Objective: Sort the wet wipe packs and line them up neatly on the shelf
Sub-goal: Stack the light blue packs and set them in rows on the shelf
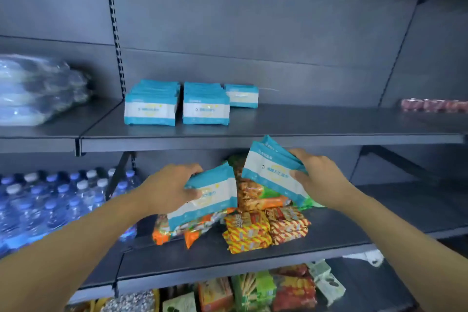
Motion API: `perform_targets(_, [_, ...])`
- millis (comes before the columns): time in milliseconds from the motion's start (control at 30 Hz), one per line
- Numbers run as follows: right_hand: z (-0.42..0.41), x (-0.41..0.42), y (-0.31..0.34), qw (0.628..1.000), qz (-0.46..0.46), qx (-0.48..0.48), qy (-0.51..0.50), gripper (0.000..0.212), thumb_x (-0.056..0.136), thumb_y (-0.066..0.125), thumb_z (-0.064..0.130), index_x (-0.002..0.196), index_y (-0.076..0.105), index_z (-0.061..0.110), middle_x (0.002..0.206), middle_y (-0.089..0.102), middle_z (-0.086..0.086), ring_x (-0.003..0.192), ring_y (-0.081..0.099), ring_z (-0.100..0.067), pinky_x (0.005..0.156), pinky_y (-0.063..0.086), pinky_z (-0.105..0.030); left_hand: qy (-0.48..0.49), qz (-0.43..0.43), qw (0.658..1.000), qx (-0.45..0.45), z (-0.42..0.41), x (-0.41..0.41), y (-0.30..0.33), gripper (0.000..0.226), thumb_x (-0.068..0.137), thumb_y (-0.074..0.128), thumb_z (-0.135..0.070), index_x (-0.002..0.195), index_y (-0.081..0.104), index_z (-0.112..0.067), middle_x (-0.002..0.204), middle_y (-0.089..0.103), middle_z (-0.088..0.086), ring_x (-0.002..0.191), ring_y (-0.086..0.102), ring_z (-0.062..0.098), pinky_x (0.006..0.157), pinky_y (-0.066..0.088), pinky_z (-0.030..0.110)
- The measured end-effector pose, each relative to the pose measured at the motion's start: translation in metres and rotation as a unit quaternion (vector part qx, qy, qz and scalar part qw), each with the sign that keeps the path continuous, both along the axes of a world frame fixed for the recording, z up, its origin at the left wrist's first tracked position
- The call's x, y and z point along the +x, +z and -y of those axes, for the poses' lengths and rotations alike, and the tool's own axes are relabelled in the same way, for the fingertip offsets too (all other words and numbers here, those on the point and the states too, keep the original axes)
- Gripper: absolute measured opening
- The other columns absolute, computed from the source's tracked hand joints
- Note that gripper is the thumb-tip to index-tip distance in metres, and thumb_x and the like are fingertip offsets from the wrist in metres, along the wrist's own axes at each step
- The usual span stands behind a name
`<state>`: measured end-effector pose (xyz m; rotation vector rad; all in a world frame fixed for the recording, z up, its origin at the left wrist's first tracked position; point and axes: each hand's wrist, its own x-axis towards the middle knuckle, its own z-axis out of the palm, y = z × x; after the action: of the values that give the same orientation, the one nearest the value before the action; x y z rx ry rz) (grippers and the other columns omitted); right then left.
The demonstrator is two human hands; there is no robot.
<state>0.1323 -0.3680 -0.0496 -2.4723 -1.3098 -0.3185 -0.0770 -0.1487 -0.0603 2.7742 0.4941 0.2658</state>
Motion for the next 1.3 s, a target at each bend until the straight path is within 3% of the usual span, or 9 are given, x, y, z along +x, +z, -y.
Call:
perform_targets(367, [-0.027, 0.15, 0.076, 0.996, 0.03, 0.053, 0.062, 0.046, 0.089, 0.054, 0.017, 0.133, 0.048, 0.027, 0.12, 0.065, -0.003, 0.101, 0.06, -0.03, 0.082, 0.05, -0.041, 0.068, 0.063, 0.995, 0.036, 0.012, 0.12, 0.078, 0.017, 0.088, 0.062, -0.025, 0.104, 0.054, -0.022, 0.093, 0.059, -0.003, 0.082, 0.056, 0.016, 0.078, 0.048, 0.037])
perform_targets(667, [-0.109, 0.218, 0.077, 0.996, 0.018, 0.022, 0.085, 0.044, 0.093, 0.053, 0.023, 0.135, 0.043, 0.033, 0.119, 0.063, 0.004, 0.088, 0.064, -0.013, 0.059, 0.053, -0.03, 0.144, 0.052, 0.984, 0.093, -0.031, 0.165, 0.12, 0.036, 0.089, 0.061, -0.026, 0.123, 0.053, -0.02, 0.099, 0.052, -0.007, 0.087, 0.046, 0.014, 0.075, 0.036, 0.026])
perform_targets(833, [-0.157, 0.241, 0.078, 0.997, 0.017, 0.02, 0.075, 0.047, 0.092, 0.052, 0.023, 0.136, 0.042, 0.036, 0.118, 0.062, 0.005, 0.089, 0.063, -0.016, 0.066, 0.056, -0.036, 0.151, 0.083, 0.981, 0.087, -0.072, 0.187, 0.14, 0.031, 0.088, 0.062, -0.023, 0.118, 0.056, -0.018, 0.099, 0.056, -0.002, 0.085, 0.046, 0.016, 0.071, 0.03, 0.023])
perform_targets(967, [-0.202, 0.256, 0.084, 0.996, 0.018, 0.021, 0.081, 0.045, 0.09, 0.05, 0.018, 0.133, 0.046, 0.033, 0.113, 0.063, 0.004, 0.087, 0.06, -0.015, 0.055, 0.045, -0.027, 0.153, 0.105, 0.979, 0.089, -0.118, 0.201, 0.152, 0.024, 0.086, 0.065, -0.023, 0.109, 0.059, -0.018, 0.097, 0.059, -0.003, 0.088, 0.053, 0.018, 0.071, 0.034, 0.024])
perform_targets(1067, [-0.235, 0.269, 0.083, 0.995, -0.009, 0.027, 0.097, 0.042, 0.088, 0.05, 0.015, 0.124, 0.052, 0.035, 0.105, 0.065, 0.004, 0.086, 0.061, -0.017, 0.065, 0.054, -0.037, 0.157, 0.126, 0.976, 0.082, -0.144, 0.208, 0.156, 0.024, 0.086, 0.066, -0.022, 0.109, 0.06, -0.018, 0.098, 0.061, -0.001, 0.087, 0.054, 0.019, 0.072, 0.037, 0.025])
perform_targets(1167, [-0.258, 0.277, 0.077, 0.992, -0.012, 0.017, 0.121, 0.042, 0.085, 0.051, 0.012, 0.122, 0.056, 0.031, 0.105, 0.064, 0.0, 0.096, 0.059, -0.023, 0.08, 0.052, -0.041, 0.154, 0.139, 0.975, 0.076, -0.161, 0.218, 0.157, 0.025, 0.086, 0.066, -0.022, 0.11, 0.059, -0.018, 0.1, 0.061, -0.002, 0.086, 0.053, 0.018, 0.072, 0.037, 0.025])
perform_targets(1300, [-0.272, 0.283, 0.064, 0.992, 0.046, -0.049, 0.108, 0.045, 0.092, 0.048, 0.016, 0.135, 0.049, 0.029, 0.13, 0.055, -0.002, 0.118, 0.044, -0.025, 0.099, 0.038, -0.037, 0.146, 0.136, 0.976, 0.087, -0.174, 0.23, 0.156, 0.025, 0.087, 0.066, -0.022, 0.11, 0.059, -0.017, 0.102, 0.06, -0.001, 0.087, 0.05, 0.017, 0.071, 0.034, 0.024])
